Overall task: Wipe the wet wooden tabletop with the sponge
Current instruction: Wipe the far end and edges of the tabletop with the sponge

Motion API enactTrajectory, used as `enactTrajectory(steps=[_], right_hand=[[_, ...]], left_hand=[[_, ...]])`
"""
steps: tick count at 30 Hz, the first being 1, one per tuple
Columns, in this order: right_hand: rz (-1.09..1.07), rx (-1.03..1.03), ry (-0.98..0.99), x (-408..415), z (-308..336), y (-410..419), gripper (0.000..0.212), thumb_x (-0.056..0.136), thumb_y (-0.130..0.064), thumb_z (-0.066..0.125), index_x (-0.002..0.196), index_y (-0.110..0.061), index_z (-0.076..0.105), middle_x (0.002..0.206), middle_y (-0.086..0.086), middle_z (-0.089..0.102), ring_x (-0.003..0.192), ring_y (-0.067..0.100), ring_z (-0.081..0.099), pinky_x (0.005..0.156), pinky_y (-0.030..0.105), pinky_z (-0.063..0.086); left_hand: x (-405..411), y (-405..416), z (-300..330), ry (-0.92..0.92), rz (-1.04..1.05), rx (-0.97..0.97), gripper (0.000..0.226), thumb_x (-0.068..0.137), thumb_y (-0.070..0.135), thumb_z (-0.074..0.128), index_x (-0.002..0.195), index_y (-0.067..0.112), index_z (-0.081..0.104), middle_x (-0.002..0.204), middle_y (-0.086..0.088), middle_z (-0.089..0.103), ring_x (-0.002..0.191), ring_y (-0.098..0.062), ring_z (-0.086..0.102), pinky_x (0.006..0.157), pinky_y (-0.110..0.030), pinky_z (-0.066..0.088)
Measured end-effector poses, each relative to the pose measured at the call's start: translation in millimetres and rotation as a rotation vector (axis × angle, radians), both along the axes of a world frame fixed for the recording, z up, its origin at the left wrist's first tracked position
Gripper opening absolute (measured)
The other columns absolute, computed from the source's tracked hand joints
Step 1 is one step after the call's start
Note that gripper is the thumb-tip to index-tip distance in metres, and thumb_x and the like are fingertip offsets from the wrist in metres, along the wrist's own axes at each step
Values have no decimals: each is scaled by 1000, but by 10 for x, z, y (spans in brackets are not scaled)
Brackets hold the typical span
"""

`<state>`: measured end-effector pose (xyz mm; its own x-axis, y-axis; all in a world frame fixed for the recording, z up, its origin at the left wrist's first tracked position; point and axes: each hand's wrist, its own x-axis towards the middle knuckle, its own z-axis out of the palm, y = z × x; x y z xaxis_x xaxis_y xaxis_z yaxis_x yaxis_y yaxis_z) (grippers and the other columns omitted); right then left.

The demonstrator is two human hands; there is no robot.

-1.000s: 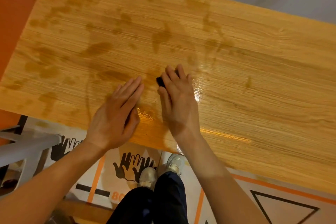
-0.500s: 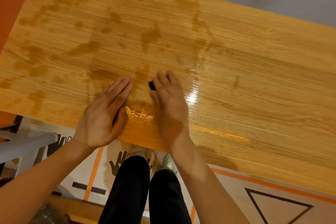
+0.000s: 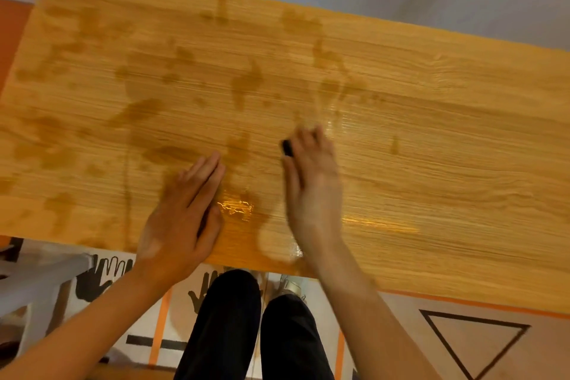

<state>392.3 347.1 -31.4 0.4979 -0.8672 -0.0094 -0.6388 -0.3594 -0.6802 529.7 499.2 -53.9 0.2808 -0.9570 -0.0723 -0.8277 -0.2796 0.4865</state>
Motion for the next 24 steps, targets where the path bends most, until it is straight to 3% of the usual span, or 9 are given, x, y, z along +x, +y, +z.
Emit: enactTrajectory(steps=[4, 7, 10, 12, 17, 20, 22, 24], right_hand=[[207, 24, 5, -49, 12, -118, 37, 98, -15, 53, 134, -6, 54, 146, 8, 47, 144, 19, 28, 122, 31, 11], [12, -2, 53, -698, 41, -360, 37, 98, -15, 52, 135, -8, 53, 147, 4, 46, 145, 17, 26, 123, 36, 13], [-274, -3, 69, -1024, 69, -531, 35, 99, -9, 51, 134, -7, 55, 146, 7, 46, 145, 19, 27, 122, 43, 16], [-354, -14, 74, -782, 49, -504, 34, 99, -9, 49, 133, -5, 55, 146, 9, 46, 145, 22, 26, 122, 42, 14], [-45, -22, -1, 364, -74, -292, 33, 99, -8, 49, 131, 0, 55, 143, 14, 49, 143, 29, 31, 122, 33, 6], [119, -35, 12, 273, -70, -389, 34, 99, -10, 51, 132, -3, 55, 144, 12, 48, 143, 26, 32, 122, 33, 9], [64, -38, 55, -158, -42, -505, 36, 100, -12, 50, 135, -6, 52, 147, 7, 46, 144, 20, 28, 123, 36, 12], [-139, -40, 77, -648, -9, -633, 36, 100, -11, 49, 136, -7, 52, 147, 6, 45, 145, 19, 26, 122, 44, 17]], left_hand=[[85, -102, 104, 41, 3, -5, 56, 103, 31, 34, 156, 12, 32, 166, 2, 25, 155, -6, 13, 126, -22, 7], [236, -403, 142, 23, 3, -34, 54, 106, 26, 39, 158, 15, 28, 167, 4, 19, 154, 1, 5, 124, -16, 0], [419, -801, 102, -13, 13, -103, 52, 105, 17, 43, 155, 5, 33, 165, -6, 25, 154, -14, 16, 127, -28, 8], [543, -1038, 53, -53, 5, -101, 51, 105, 15, 45, 153, 1, 35, 163, -10, 28, 153, -21, 21, 127, -33, 10], [670, -1314, -50, -159, -49, -82, 51, 105, 14, 45, 153, 0, 35, 164, -11, 28, 153, -23, 24, 127, -36, 15], [678, -1312, -84, -152, -88, -104, 52, 106, 18, 39, 154, 0, 32, 164, -11, 26, 154, -23, 22, 127, -38, 16], [698, -1309, -105, -139, -88, -134, 52, 105, 17, 39, 154, -1, 33, 164, -13, 27, 154, -24, 22, 127, -39, 16], [706, -1305, -114, -128, -86, -162, 51, 105, 14, 41, 152, -3, 35, 163, -15, 29, 153, -26, 24, 127, -40, 17]])
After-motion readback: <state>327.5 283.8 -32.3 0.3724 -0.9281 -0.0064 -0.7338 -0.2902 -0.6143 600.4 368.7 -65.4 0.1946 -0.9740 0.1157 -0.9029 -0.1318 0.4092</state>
